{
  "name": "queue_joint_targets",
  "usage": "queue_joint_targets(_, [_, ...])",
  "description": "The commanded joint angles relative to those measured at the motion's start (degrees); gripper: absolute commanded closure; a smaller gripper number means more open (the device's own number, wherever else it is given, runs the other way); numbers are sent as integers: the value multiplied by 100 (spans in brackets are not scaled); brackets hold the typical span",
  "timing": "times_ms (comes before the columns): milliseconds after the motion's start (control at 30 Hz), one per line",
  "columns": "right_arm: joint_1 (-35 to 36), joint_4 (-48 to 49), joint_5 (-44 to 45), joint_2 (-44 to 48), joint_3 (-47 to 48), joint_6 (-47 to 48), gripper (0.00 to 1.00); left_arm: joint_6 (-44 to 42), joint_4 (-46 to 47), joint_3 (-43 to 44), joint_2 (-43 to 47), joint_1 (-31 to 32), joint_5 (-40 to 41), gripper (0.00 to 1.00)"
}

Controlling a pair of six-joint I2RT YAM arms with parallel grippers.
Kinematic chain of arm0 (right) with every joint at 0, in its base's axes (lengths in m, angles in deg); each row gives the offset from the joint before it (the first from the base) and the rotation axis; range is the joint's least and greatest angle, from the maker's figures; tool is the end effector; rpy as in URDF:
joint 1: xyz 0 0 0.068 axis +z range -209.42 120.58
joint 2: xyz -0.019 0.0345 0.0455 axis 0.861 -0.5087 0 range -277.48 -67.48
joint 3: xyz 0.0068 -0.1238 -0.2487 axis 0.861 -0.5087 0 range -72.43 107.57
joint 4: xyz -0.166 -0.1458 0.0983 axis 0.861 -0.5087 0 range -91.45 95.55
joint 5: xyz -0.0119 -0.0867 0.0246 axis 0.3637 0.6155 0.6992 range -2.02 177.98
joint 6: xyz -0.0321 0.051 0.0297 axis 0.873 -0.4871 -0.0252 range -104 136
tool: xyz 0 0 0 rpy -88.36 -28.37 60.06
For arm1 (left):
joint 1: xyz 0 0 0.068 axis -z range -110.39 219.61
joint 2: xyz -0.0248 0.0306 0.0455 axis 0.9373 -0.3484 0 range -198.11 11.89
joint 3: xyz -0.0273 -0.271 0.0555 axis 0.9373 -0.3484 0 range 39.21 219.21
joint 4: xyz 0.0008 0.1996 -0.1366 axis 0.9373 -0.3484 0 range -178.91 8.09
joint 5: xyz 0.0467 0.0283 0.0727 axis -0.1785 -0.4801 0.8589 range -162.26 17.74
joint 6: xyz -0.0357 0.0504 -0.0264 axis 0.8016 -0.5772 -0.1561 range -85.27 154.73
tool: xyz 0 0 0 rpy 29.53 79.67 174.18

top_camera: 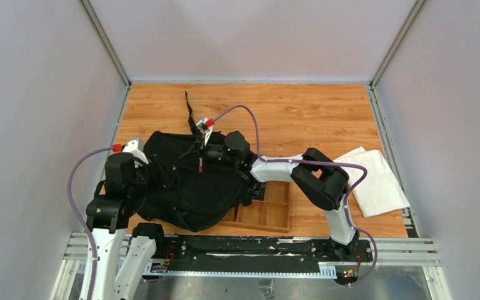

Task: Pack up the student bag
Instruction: Zip the student bag at the center of the board.

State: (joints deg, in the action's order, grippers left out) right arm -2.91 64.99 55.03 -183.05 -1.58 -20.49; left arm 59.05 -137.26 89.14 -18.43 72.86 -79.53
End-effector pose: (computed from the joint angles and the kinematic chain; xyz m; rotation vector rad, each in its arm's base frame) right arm 0.2255 0.3936 0.2717 -0.8181 1.3619 1.6974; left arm 0.0811 -0.0115 0.3069 -0.3345 2.1934 -0.4076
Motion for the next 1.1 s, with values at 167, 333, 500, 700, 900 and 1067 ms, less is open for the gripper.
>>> queue_joint_targets(167, [40,-14,63,-18,323,-108,100,201,189,-458,-36,39,-338,40])
queue_joint_targets(333, [35,-39,63,36,315,-150,100,374,515,-641,-190,34,-259,45])
queue_joint_targets(500, [35,-211,41,77,351,-146,100,386,609,-644,-443,36,-258,64])
queue_joint_targets(700, [35,-399,127,84,379,-137,100,450,730,-754,-496,31,-480,100])
queue_joint_targets(900, [-132,-1226,222,17,771,-148,100,803,656,-886,-430,38,-1008,100])
queue_joint_targets(1067, [-344,-1783,315,-90,1133,-112,100,892,258,-998,-173,35,-820,100])
